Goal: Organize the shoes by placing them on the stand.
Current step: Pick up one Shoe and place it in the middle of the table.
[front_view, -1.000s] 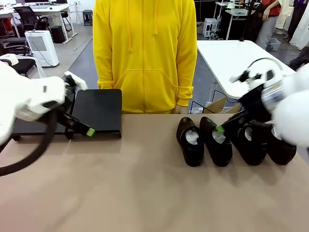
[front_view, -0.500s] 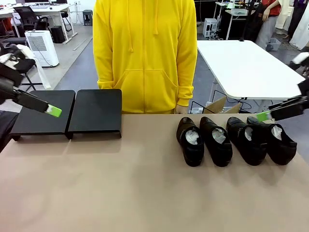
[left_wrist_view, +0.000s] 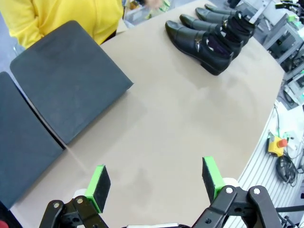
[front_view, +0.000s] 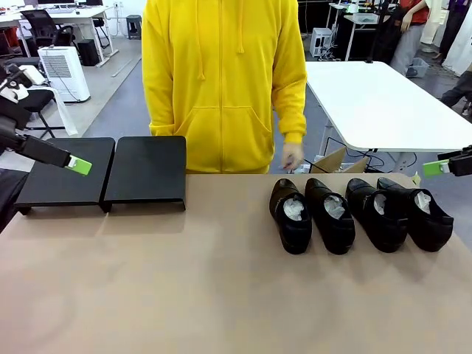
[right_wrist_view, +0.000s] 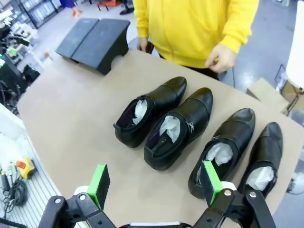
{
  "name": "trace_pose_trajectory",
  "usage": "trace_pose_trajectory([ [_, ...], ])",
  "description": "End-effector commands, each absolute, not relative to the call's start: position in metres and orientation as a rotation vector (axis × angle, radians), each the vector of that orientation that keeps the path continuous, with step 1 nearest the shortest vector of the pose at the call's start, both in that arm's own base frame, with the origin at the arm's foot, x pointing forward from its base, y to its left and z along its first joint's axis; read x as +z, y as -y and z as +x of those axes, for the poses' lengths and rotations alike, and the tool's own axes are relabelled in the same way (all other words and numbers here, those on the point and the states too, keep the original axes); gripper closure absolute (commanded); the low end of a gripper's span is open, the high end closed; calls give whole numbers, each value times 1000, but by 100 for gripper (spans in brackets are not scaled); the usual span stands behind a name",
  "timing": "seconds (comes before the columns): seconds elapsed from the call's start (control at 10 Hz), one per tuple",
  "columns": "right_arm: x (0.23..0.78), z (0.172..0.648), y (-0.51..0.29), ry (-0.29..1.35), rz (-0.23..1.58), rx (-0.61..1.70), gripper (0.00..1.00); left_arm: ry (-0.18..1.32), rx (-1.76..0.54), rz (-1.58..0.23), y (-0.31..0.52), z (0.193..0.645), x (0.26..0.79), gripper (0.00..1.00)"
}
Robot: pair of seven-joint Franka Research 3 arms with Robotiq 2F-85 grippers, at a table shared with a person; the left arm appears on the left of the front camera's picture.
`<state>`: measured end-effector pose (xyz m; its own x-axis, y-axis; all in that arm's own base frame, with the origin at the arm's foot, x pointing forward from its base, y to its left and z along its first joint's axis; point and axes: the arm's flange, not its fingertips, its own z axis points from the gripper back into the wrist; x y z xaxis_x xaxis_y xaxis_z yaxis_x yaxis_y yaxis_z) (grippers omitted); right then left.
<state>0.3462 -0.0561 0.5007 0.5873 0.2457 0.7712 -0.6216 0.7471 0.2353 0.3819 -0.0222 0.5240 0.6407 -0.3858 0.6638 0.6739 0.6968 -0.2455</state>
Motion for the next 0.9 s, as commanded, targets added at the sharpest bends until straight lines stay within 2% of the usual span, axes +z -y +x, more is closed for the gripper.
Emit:
trace_pose_trajectory([
  [0.0,497,348,53,769,512,543,0,632,-648,-511,16,380,528,0],
  [0.8,497,348,53,769,512,543,0,632,-648,-511,16,380,528,0],
])
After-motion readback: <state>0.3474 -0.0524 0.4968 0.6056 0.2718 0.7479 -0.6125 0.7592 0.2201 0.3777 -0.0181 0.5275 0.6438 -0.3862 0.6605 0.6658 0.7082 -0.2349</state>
